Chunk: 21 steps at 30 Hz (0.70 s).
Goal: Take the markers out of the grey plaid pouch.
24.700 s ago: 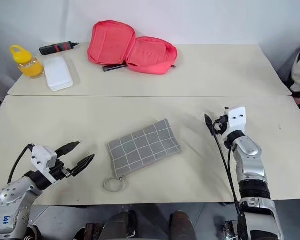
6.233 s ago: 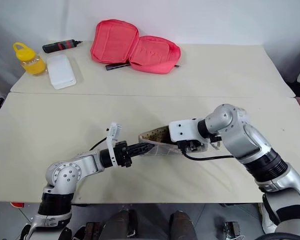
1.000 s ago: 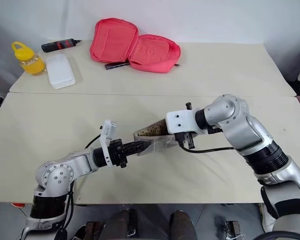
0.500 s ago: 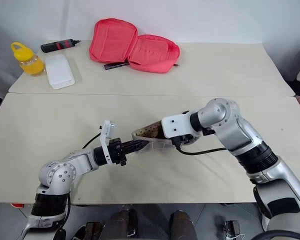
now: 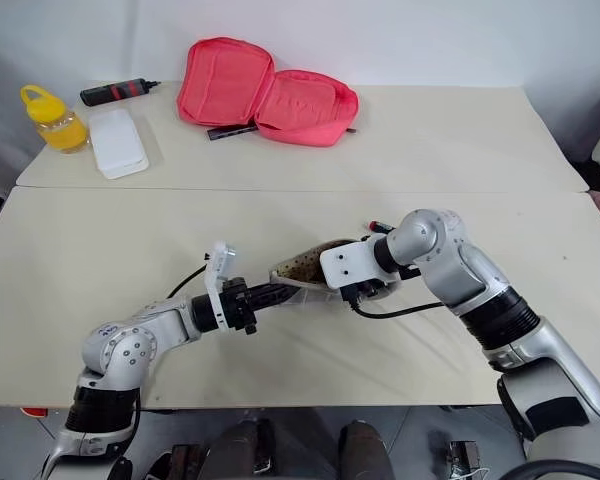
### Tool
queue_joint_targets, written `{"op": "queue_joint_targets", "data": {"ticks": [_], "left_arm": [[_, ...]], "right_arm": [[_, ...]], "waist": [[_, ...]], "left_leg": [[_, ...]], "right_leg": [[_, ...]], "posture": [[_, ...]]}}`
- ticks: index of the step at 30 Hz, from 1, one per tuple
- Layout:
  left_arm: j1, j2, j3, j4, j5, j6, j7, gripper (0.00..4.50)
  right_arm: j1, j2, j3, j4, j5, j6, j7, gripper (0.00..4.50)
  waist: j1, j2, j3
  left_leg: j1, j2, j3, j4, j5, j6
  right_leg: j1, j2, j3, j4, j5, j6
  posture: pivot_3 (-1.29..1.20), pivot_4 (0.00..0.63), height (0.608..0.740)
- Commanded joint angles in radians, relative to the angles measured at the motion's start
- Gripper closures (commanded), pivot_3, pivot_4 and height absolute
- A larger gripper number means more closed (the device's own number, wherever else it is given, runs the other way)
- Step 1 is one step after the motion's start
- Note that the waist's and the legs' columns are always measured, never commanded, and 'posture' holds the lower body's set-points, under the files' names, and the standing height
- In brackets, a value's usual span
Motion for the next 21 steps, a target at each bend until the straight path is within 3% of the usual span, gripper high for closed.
{"op": "queue_joint_targets", "data": {"ticks": [1,21], "left_arm": [[0.002,0.006,0.034,-0.011,0.002,-0.034,-0.004,4.50],[0.009,0.019,0.001,-0.005,0.025,-0.083,-0.049,4.50]], "right_arm": [[0.024,-0.005,0.010,-0.037,0.011,0.027,0.047,2.16],[0.010,0.046,0.065,0.050,-0.126,0.025,0.006,2.16]], "waist": [[0.001,0.000,0.000],[-0.002,0.000,0.000]], "left_leg": [[0.000,0.000,0.000,0.000,0.000,0.000],[0.002,0.001,0.000,0.002,0.000,0.000]], "right_leg": [[0.000,0.000,0.000,0.000,0.000,0.000],[0.003,0.001,0.000,0.000,0.000,0.000]], "posture": [[0.00,0.150,0.740],[0.00,0.150,0.740]]}}
